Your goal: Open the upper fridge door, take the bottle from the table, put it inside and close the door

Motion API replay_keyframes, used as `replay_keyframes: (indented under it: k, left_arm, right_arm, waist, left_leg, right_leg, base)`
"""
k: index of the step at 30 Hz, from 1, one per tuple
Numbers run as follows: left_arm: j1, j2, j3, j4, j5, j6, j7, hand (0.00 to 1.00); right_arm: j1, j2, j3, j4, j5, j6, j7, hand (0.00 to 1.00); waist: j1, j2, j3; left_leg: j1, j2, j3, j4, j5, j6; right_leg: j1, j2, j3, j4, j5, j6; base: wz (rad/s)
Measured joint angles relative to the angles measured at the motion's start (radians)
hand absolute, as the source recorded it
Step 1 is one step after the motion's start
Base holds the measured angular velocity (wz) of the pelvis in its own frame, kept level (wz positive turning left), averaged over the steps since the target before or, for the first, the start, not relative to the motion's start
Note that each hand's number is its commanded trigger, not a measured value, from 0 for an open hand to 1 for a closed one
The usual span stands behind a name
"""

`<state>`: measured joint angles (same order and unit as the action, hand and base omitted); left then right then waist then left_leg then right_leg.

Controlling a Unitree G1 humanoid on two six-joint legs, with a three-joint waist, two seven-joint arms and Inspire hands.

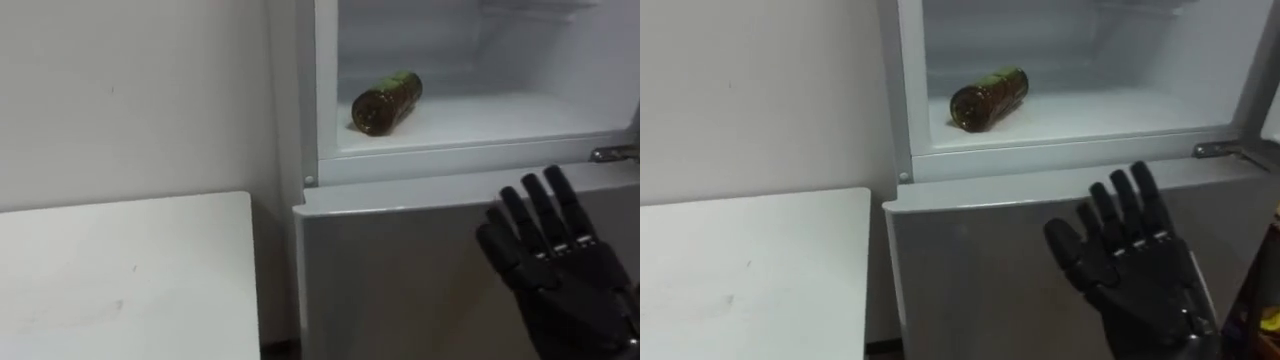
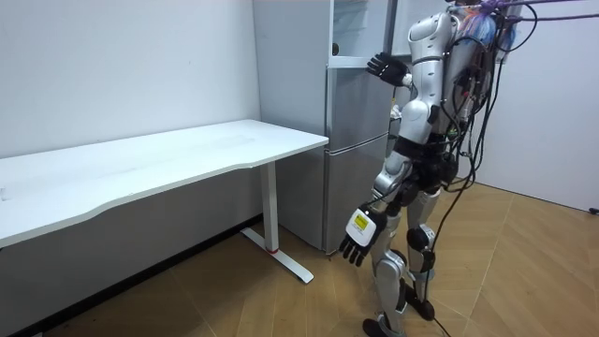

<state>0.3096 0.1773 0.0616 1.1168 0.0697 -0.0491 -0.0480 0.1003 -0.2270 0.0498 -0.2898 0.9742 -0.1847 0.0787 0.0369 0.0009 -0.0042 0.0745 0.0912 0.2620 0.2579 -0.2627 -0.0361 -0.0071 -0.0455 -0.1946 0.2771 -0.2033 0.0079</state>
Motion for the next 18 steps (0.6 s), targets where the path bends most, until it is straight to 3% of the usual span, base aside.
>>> replay_keyframes:
  k: [6,11,18]
  left_arm:
    - [-0.021,0.000,-0.028,0.000,-0.001,0.009,0.002,0.00]
    - [-0.022,0.000,-0.047,-0.001,-0.019,0.018,0.021,0.00]
    - [-0.017,0.000,-0.064,-0.004,-0.020,0.019,0.045,0.00]
  right_arm:
    - [0.017,-0.003,0.042,0.003,-0.062,0.021,0.090,0.00]
    - [0.049,0.027,0.083,0.029,-0.129,0.027,0.146,0.00]
    - [0.087,0.042,0.086,0.150,-0.269,0.041,0.164,0.00]
  waist:
    - [0.001,0.003,0.0009]
    - [0.007,0.008,0.0048]
    - [-0.008,0.015,0.0012]
  left_leg:
    - [0.001,0.002,0.001,0.000,0.000,-0.001]
    - [0.006,0.002,0.004,-0.001,-0.001,-0.002]
    - [-0.010,0.001,-0.009,0.006,-0.005,-0.002]
  right_leg:
    - [0.013,0.002,0.000,0.002,0.000,0.000]
    - [0.010,0.002,0.001,0.000,0.001,0.000]
    - [0.013,0.002,-0.007,-0.004,0.002,0.002]
  base:
    - [0.00]
    - [0.00]
    - [0.05]
